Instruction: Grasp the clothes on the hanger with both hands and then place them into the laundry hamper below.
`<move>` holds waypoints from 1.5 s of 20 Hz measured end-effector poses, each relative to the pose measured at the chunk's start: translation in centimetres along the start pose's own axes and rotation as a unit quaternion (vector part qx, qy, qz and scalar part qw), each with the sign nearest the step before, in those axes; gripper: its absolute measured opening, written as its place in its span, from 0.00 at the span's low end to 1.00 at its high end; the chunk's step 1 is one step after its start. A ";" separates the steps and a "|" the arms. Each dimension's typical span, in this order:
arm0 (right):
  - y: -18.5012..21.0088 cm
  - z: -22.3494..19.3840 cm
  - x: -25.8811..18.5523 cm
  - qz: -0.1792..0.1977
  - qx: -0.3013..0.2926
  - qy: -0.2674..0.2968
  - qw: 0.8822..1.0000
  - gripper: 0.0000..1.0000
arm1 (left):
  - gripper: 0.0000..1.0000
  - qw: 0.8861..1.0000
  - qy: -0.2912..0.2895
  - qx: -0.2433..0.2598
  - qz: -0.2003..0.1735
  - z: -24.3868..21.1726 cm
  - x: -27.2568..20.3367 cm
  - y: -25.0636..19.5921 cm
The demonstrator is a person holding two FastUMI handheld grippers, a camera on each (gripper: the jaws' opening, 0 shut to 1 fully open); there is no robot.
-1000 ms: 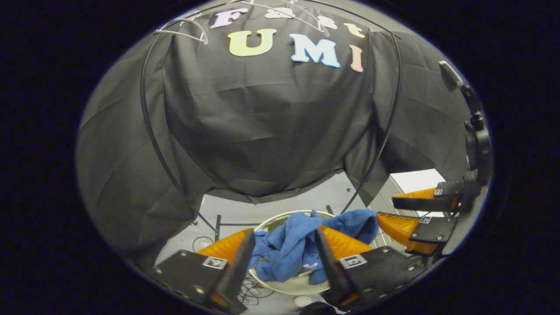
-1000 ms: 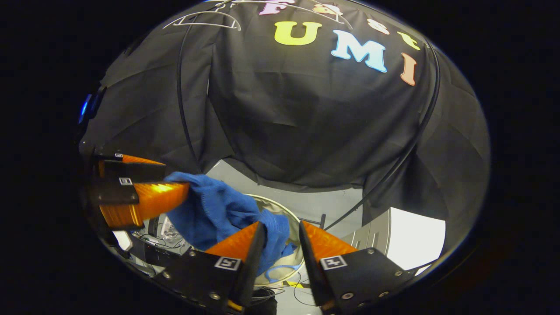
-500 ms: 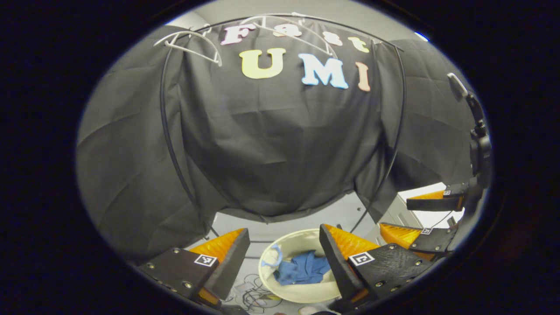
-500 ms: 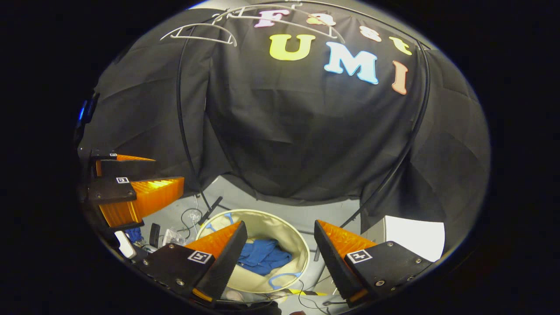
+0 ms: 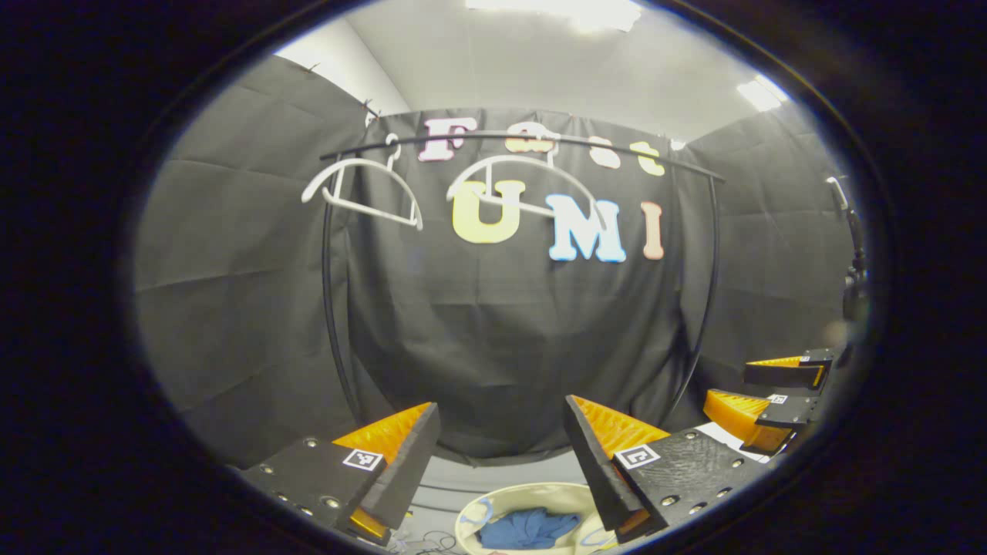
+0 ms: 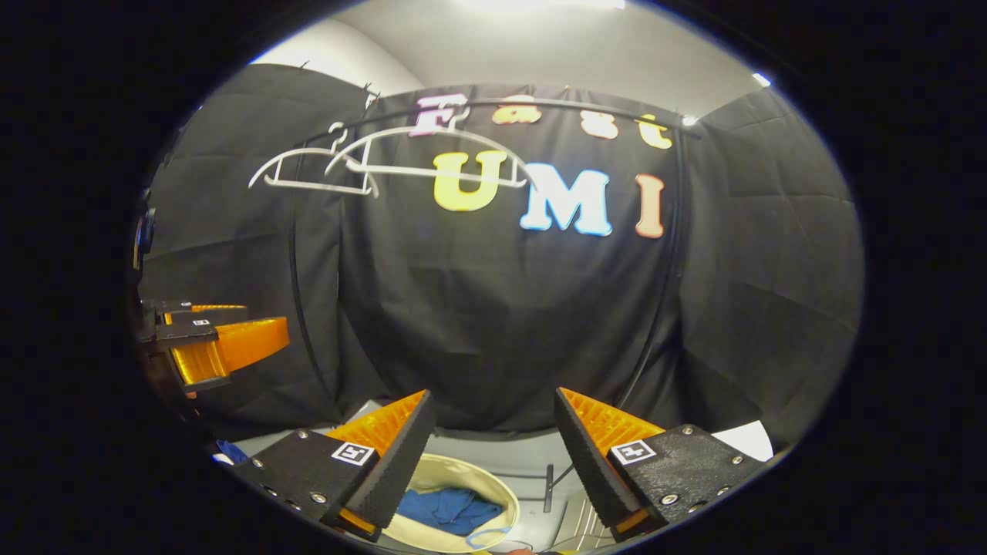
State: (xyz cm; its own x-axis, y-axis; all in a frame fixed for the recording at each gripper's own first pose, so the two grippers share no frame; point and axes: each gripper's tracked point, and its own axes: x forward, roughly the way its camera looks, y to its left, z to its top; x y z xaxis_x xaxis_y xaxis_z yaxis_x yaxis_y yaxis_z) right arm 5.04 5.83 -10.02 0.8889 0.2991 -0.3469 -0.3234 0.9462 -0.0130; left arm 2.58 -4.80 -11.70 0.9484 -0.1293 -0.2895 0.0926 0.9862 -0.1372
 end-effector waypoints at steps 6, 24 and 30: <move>-4.3 5.0 -5.5 -0.025 0.015 -0.070 0.997 0.95 | 0.95 0.997 -0.079 0.003 -0.010 8.2 -5.7 -2.6; -9.8 7.3 -14.1 -0.073 0.025 -0.150 0.986 0.95 | 0.93 0.989 -0.138 0.021 0.045 10.9 -14.1 -4.1; -10.2 7.5 -13.9 -0.074 0.023 -0.155 0.985 0.95 | 0.98 0.988 -0.139 0.028 0.059 10.5 -13.9 -4.2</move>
State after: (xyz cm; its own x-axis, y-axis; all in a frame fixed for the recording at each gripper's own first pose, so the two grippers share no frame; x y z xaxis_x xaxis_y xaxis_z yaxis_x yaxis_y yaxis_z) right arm -1.61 -7.10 1.98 0.9838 0.1746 -0.0415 -0.1746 0.9846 0.0030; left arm -7.82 -6.01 2.86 0.9995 0.0127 -0.0278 -0.0144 0.9979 -0.0627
